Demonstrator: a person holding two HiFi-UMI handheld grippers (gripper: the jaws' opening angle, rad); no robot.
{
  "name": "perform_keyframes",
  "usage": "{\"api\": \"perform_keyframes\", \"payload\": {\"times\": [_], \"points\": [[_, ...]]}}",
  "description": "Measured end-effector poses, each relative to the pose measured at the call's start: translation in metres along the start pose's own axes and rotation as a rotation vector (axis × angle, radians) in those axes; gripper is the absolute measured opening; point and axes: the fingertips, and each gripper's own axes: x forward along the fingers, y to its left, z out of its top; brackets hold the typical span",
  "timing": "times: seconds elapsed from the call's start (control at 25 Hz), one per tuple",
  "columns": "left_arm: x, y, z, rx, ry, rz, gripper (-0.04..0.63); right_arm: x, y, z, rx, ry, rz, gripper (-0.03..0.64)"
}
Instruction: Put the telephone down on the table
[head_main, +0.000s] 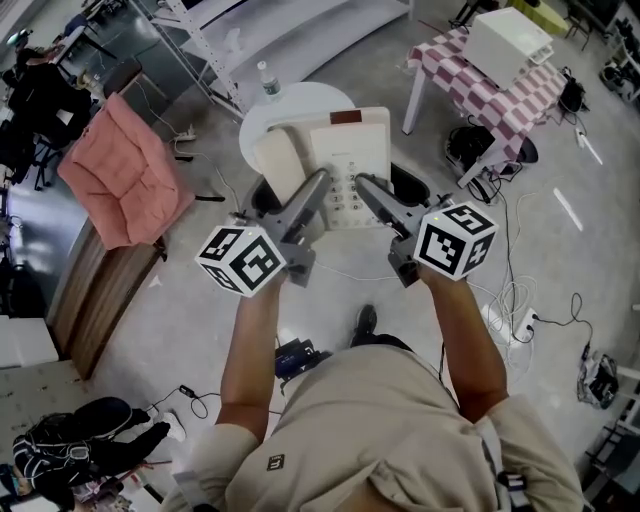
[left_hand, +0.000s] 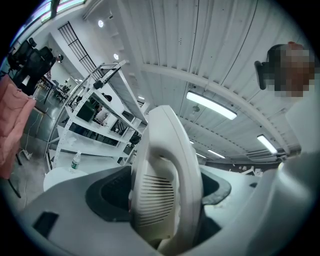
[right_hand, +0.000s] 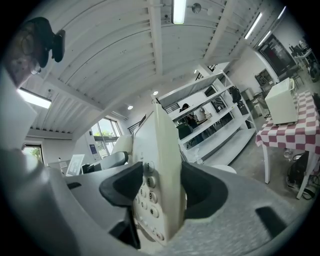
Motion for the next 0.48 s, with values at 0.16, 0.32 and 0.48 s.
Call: {"api": "perform_keyframes", "payload": {"times": [0.16,0.32,0.48], "points": [[0.013,0.003,0.002,0.009,-0.005,0.012,0.367,0.005,-0.012,0.006,0.002,0.000,0.016,0.229],[0.023,0.010,0.003,0.013,0.007,0.020,0.367,0.013,-0.021,0.010,0.017,0.001,0.021,0.227],[0.028,0.021,0.005,0.007,0.017,0.024,0.367,0.024,-0.026,0.010,0.027,0.007,0.018,0.227]]}}
